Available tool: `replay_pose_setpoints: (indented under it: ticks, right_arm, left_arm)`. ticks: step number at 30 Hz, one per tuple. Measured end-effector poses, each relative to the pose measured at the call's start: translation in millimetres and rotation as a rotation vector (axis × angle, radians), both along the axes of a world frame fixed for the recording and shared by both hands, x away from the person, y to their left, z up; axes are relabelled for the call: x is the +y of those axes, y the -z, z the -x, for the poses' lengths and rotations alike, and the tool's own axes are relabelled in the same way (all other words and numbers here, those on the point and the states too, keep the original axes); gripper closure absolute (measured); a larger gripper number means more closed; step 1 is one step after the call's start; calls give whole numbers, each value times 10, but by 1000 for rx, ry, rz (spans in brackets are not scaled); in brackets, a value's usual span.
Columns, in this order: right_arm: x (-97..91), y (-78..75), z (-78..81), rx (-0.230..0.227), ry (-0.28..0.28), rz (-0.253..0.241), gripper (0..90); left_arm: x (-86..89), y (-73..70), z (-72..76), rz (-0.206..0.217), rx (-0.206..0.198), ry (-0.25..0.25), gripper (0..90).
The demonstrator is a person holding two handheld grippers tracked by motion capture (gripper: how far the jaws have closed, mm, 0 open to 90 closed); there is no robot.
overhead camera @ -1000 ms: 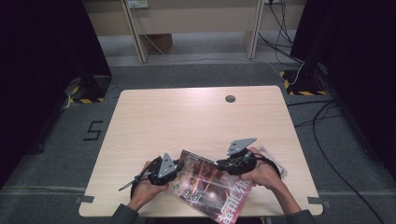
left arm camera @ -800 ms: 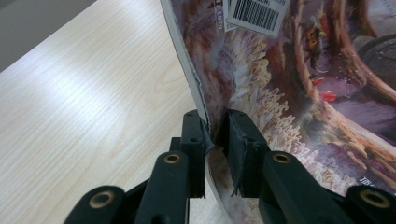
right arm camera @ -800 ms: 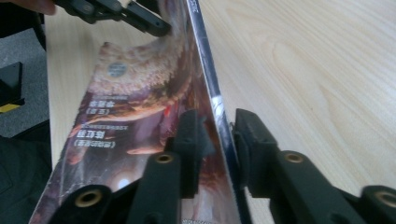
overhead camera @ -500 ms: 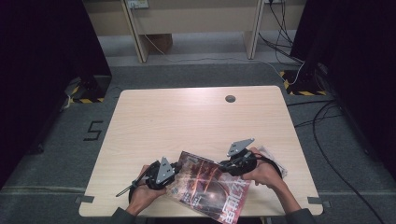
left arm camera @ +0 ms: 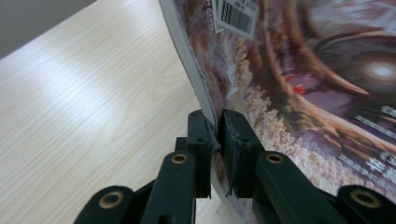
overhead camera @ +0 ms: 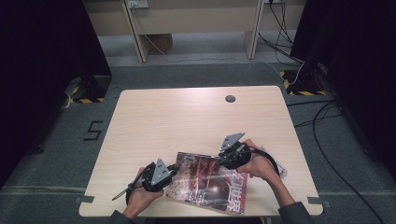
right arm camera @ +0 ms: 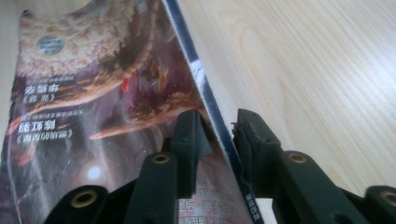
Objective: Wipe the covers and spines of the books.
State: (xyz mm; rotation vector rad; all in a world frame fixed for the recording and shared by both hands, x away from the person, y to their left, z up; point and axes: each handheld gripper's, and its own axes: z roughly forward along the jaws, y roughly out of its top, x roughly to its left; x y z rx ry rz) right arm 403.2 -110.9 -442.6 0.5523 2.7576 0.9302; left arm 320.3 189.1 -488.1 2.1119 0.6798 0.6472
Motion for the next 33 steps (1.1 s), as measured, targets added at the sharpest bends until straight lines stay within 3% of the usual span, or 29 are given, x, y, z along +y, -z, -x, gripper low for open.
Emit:
replay_pose_setpoints:
  ticks: [1,2,7,10,12,15,21,27,33]
  right_arm:
    - [-9,2,-28,2,33,-28,696]
    - [-22,0,-48,-21,37,-35,685]
    - [-158,-28,-42,-13,79,-53,611]
    - [-289,-28,-20,-14,141,-100,528]
    - [-410,-39,18,-18,211,-111,499]
    - [-588,-52,83,-25,266,-132,441]
    - [-890,-53,188,-50,413,-156,406]
    - [-1120,84,240,-56,527,-82,411]
    - [-1283,196,258,-30,573,-37,411]
  left_arm:
    - [-3,7,10,-4,-4,2,821]
    - [-4,16,20,-14,-8,4,823]
    - [3,0,41,-14,-15,5,824]
    - [-9,-5,59,-25,-25,6,824]
    - [-6,-14,70,-23,-24,8,824]
    - [-6,-14,85,-27,-24,7,824]
    - [-10,-18,89,-21,-20,1,821]
    - [-7,-20,92,-19,-15,-1,819]
    - [2,-18,84,-14,3,-6,817]
